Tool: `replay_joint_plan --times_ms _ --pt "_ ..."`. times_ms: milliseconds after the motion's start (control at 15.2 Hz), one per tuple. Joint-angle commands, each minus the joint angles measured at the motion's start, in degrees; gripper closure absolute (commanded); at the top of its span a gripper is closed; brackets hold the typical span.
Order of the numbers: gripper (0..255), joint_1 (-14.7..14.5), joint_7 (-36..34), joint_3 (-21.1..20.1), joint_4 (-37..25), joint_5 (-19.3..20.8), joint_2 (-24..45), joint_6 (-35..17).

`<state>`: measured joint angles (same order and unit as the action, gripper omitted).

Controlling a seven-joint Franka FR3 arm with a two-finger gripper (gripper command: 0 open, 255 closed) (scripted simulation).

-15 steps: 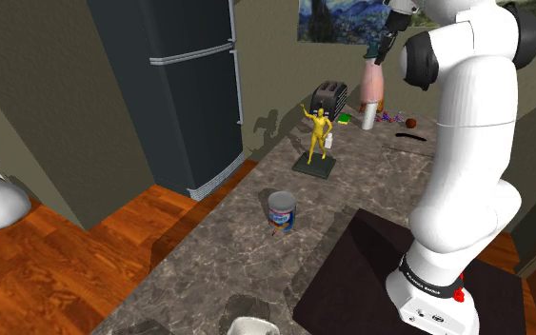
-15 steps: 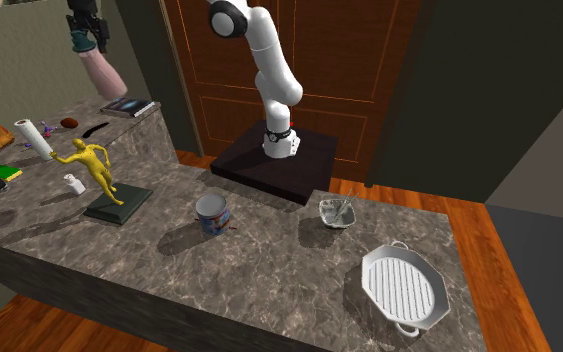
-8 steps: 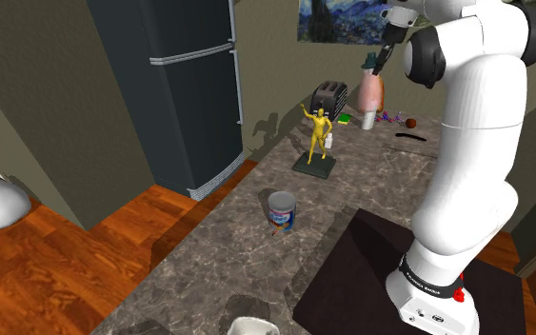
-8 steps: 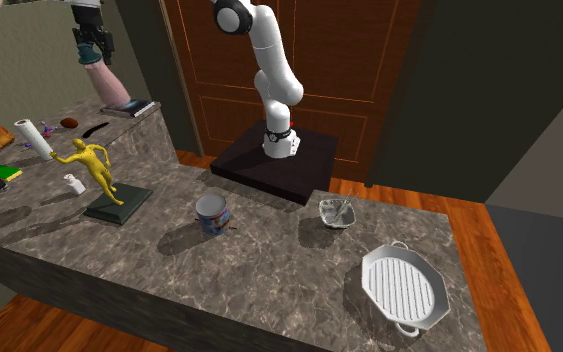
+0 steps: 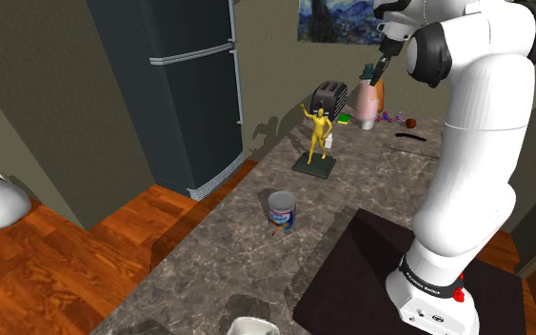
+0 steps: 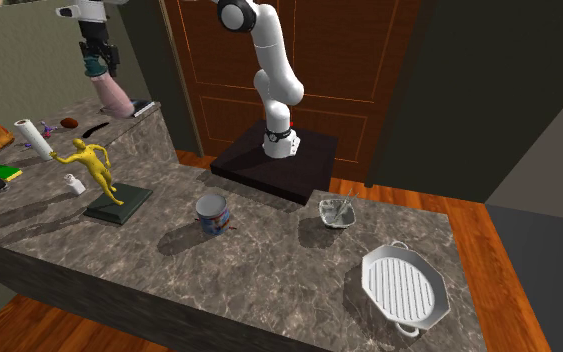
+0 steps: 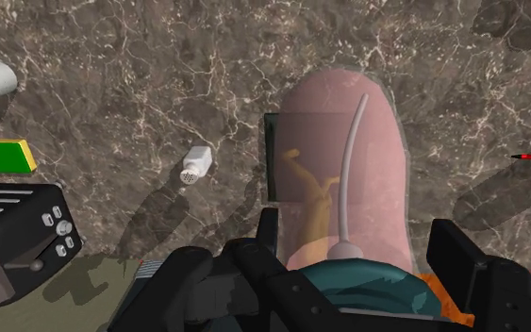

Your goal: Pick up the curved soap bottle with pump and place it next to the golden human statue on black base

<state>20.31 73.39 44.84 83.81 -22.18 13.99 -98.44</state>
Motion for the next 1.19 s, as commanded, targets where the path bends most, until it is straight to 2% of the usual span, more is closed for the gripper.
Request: replay_joint_plan --times_ms 0,1122 --pt "255 -0.3 0.3 0.0 1.9 0.1 -0.3 -1.7" --pt "255 -1.6 3.5 -0.8 14.5 -1.3 0.1 -14.2"
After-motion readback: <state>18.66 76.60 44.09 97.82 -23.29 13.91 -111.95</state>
